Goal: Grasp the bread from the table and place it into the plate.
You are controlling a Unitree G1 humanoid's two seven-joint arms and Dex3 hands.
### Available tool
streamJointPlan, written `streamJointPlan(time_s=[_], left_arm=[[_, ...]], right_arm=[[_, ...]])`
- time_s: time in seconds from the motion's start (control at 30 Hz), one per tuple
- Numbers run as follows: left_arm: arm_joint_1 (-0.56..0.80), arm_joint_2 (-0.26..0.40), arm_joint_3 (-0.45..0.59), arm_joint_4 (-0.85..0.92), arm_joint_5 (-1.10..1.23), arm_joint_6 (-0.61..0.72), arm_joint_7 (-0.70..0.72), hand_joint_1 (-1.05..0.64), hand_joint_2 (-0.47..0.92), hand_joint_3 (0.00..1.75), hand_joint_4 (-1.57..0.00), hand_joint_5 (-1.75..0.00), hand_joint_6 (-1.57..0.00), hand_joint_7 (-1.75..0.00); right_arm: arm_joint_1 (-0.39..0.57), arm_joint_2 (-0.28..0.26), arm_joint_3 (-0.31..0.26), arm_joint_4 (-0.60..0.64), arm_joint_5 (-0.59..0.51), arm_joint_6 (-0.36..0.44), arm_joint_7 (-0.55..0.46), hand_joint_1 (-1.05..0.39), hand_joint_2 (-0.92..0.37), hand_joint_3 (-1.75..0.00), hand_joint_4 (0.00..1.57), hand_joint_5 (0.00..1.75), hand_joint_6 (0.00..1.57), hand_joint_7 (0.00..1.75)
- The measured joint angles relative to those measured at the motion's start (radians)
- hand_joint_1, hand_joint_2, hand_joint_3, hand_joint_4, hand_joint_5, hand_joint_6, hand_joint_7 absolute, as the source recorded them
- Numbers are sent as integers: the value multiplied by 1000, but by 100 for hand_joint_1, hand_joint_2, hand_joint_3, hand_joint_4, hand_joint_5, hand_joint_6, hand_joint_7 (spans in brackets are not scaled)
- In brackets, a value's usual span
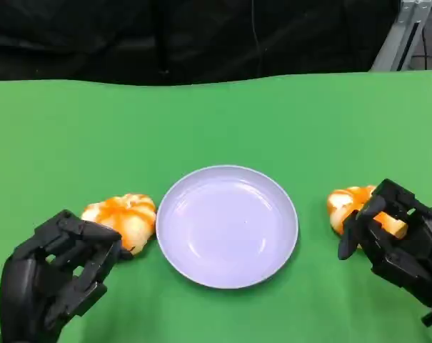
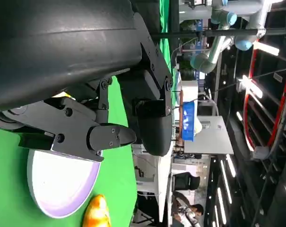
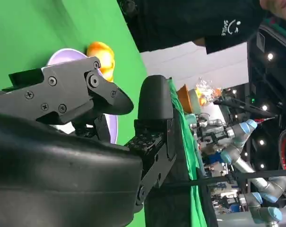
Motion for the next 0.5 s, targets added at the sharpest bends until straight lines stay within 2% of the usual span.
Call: streamJointPlan(time_s=[0.03,0.07,0.1,0.2,0.5], left_arm=[[0,0,0,0,0,0,0,-9,92,41,-67,-133,-88,-90],[0,0,0,0,0,0,0,-12,92,31,-71,-97,-88,-65],[-1,-1,1,1,5,-2,4,-14,92,23,-82,-59,-96,-34],[-12,-8,9,27,32,-23,34,-18,92,18,-93,-23,-99,-7],[-25,-6,12,54,73,-58,59,-22,92,14,-95,-11,-94,0]], right_arm=[[0,0,0,0,0,0,0,-1,-84,-80,58,175,54,140],[0,0,0,0,0,0,0,-2,-83,-80,57,175,54,140],[0,0,0,0,0,0,0,-2,-82,-79,57,175,54,140],[0,0,0,0,0,1,0,-2,-83,-79,57,175,54,140],[0,0,0,0,0,1,0,-3,-82,-79,57,175,54,139]])
